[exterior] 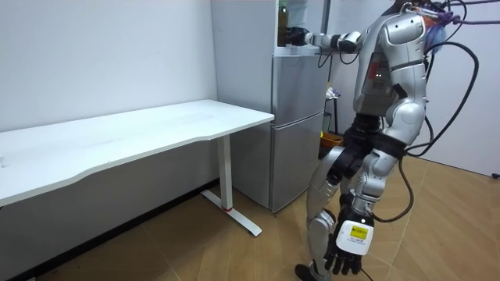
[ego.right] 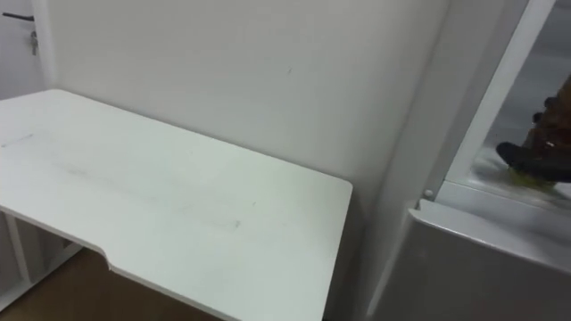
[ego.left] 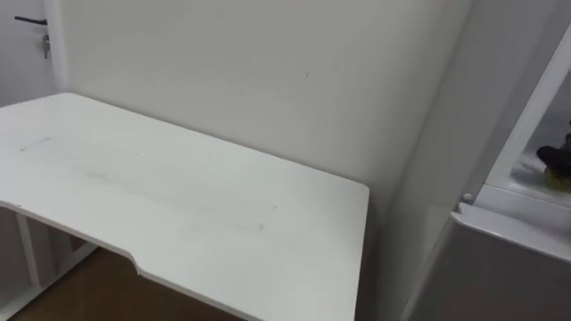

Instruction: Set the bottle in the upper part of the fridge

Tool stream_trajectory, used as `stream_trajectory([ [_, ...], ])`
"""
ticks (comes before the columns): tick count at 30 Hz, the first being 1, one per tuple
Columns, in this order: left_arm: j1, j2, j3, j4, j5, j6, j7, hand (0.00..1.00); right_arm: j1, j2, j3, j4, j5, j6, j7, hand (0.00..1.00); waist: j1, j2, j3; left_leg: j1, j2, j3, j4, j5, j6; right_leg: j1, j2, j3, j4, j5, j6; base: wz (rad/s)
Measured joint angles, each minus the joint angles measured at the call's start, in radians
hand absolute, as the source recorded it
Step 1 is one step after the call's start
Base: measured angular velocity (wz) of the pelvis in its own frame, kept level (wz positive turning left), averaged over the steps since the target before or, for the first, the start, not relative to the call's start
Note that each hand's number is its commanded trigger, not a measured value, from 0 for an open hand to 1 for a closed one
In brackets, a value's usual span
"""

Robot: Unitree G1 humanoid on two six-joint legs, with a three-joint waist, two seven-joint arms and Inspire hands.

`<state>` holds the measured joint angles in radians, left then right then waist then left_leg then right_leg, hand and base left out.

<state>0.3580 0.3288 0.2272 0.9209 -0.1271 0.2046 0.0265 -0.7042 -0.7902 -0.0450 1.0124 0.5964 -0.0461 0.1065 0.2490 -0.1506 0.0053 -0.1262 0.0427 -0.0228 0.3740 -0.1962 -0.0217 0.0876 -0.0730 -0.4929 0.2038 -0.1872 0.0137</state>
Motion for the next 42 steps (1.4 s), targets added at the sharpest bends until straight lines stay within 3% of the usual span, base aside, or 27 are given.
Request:
stream_trajectory([
  [4, 0.004, 0.007, 0.000, -0.005, -0.001, 0.000, 0.000, 0.00, -0.001, -0.015, 0.025, -0.006, -0.058, 0.026, 0.027, 0.00, -0.001, -0.012, -0.0021, 0.000, 0.003, 0.000, -0.001, 0.001, -0.002, 0.000, 0.003, 0.000, -0.002, 0.001, -0.001, 0.00],
  [25, -0.009, 0.016, -0.019, -0.037, -0.003, -0.003, -0.009, 0.00, 0.009, -0.014, 0.024, -0.007, -0.087, 0.027, 0.017, 0.00, 0.006, -0.018, 0.0000, -0.001, 0.006, 0.004, 0.000, 0.000, -0.003, -0.001, 0.009, 0.006, -0.017, 0.006, -0.003, -0.01],
  [32, -0.007, 0.018, -0.025, -0.040, -0.059, -0.004, -0.018, 0.00, 0.009, -0.006, 0.024, -0.023, -0.088, 0.027, 0.008, 0.00, 0.004, -0.018, 0.0000, 0.007, 0.007, 0.007, 0.000, -0.002, -0.005, 0.004, 0.011, 0.017, -0.018, 0.008, -0.003, -0.04],
  [38, 0.016, 0.016, -0.037, -0.059, -0.057, -0.016, -0.001, 0.00, 0.042, 0.010, 0.023, -0.103, -0.091, 0.027, -0.032, 0.00, -0.003, -0.011, 0.0004, 0.030, 0.007, 0.013, -0.008, -0.009, -0.007, 0.020, 0.012, 0.026, -0.025, 0.007, -0.001, -0.04],
  [42, 0.027, 0.014, -0.036, -0.059, -0.040, -0.024, 0.011, 0.00, 0.102, 0.013, 0.020, -0.248, -0.091, 0.040, -0.096, 0.00, -0.013, 0.000, -0.0013, 0.037, 0.004, 0.021, -0.029, -0.008, -0.007, 0.023, 0.009, 0.036, -0.032, 0.007, 0.001, -0.03],
])
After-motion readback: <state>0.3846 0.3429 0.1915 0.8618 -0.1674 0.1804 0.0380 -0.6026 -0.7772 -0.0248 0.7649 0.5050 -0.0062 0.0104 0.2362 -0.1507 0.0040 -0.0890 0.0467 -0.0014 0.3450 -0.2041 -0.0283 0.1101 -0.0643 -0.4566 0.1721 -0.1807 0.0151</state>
